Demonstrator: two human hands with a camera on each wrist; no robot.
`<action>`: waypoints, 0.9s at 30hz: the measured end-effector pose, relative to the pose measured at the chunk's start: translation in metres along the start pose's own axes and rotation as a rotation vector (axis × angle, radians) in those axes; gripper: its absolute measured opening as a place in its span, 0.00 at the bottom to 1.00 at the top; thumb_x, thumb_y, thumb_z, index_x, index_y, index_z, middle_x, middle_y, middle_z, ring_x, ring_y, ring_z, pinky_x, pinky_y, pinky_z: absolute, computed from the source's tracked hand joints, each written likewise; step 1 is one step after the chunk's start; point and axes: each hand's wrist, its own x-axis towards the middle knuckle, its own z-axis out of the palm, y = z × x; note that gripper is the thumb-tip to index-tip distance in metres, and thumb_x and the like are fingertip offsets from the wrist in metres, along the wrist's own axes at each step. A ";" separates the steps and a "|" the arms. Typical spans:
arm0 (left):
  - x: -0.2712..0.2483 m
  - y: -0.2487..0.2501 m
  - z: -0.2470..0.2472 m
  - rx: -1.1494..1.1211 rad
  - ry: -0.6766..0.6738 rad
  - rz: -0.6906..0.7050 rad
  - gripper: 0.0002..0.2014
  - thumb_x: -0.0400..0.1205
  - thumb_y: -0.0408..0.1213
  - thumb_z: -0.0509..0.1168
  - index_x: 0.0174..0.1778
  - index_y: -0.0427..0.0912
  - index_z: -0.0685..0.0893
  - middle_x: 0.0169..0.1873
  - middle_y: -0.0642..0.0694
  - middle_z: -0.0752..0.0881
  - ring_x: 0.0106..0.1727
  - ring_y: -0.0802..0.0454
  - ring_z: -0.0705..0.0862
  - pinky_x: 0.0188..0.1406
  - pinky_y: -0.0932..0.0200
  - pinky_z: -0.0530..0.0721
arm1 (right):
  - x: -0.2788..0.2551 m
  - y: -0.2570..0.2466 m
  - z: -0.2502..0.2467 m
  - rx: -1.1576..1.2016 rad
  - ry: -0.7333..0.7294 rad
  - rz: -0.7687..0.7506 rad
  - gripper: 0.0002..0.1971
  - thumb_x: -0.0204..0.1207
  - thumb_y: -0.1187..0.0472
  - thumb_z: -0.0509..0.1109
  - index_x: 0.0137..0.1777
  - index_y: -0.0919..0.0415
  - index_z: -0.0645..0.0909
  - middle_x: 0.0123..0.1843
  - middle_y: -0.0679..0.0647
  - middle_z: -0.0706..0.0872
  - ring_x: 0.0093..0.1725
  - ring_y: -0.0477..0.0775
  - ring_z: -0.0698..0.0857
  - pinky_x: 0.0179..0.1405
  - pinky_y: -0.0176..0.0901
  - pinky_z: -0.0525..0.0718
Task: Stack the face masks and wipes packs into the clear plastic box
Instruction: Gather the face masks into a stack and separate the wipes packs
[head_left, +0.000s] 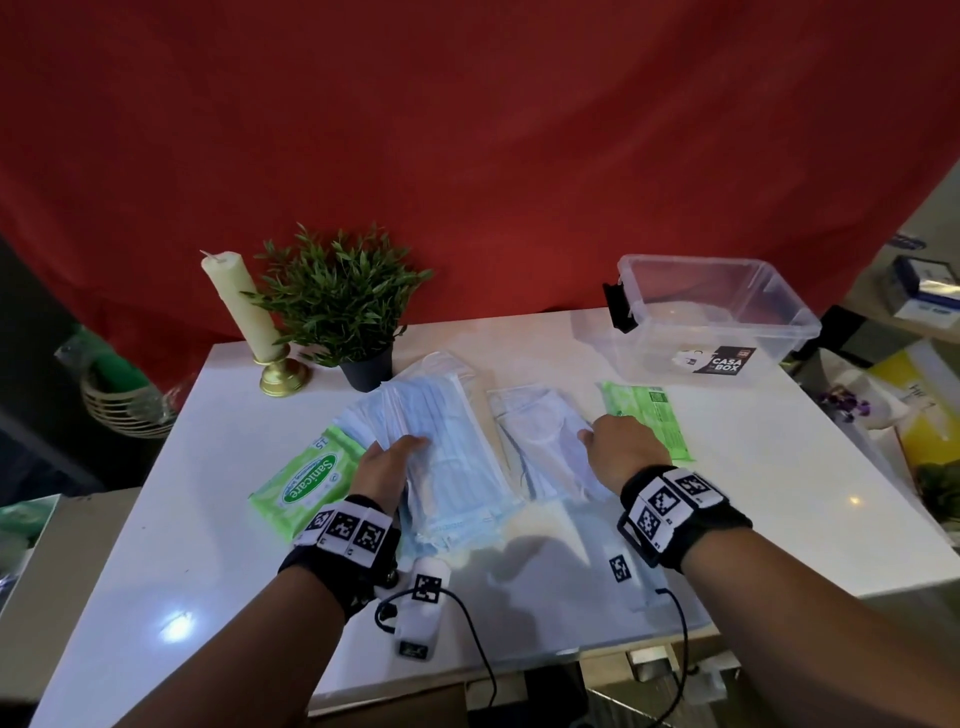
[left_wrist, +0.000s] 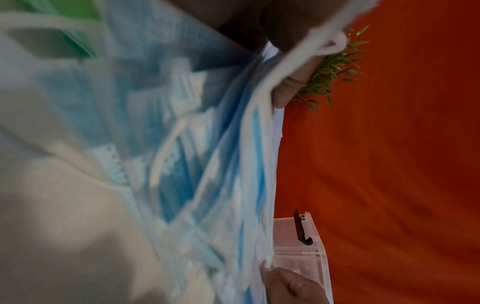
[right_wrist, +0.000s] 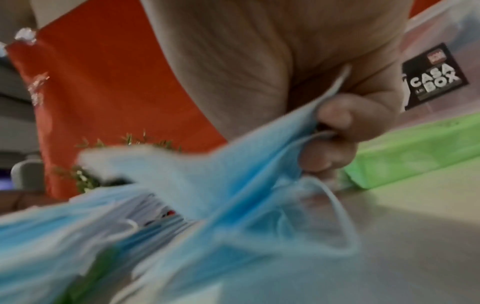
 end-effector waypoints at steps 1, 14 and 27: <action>-0.001 0.000 0.000 0.004 0.001 -0.001 0.24 0.62 0.48 0.75 0.53 0.44 0.83 0.52 0.39 0.90 0.55 0.36 0.88 0.65 0.33 0.82 | -0.001 0.002 0.001 -0.061 0.010 -0.014 0.19 0.87 0.52 0.55 0.63 0.64 0.80 0.61 0.61 0.85 0.60 0.63 0.85 0.51 0.49 0.80; 0.005 -0.003 0.000 -0.024 -0.013 0.031 0.32 0.60 0.45 0.75 0.62 0.38 0.84 0.54 0.38 0.91 0.55 0.36 0.89 0.66 0.34 0.82 | 0.005 -0.024 0.012 0.111 0.051 0.107 0.26 0.82 0.45 0.58 0.67 0.68 0.74 0.63 0.62 0.85 0.61 0.64 0.84 0.53 0.49 0.81; 0.001 0.001 0.001 0.011 0.014 0.054 0.20 0.74 0.38 0.72 0.62 0.36 0.84 0.55 0.38 0.90 0.57 0.38 0.87 0.67 0.40 0.82 | 0.029 -0.062 0.012 0.230 -0.137 0.136 0.29 0.68 0.46 0.75 0.66 0.59 0.78 0.65 0.59 0.84 0.64 0.64 0.83 0.63 0.49 0.82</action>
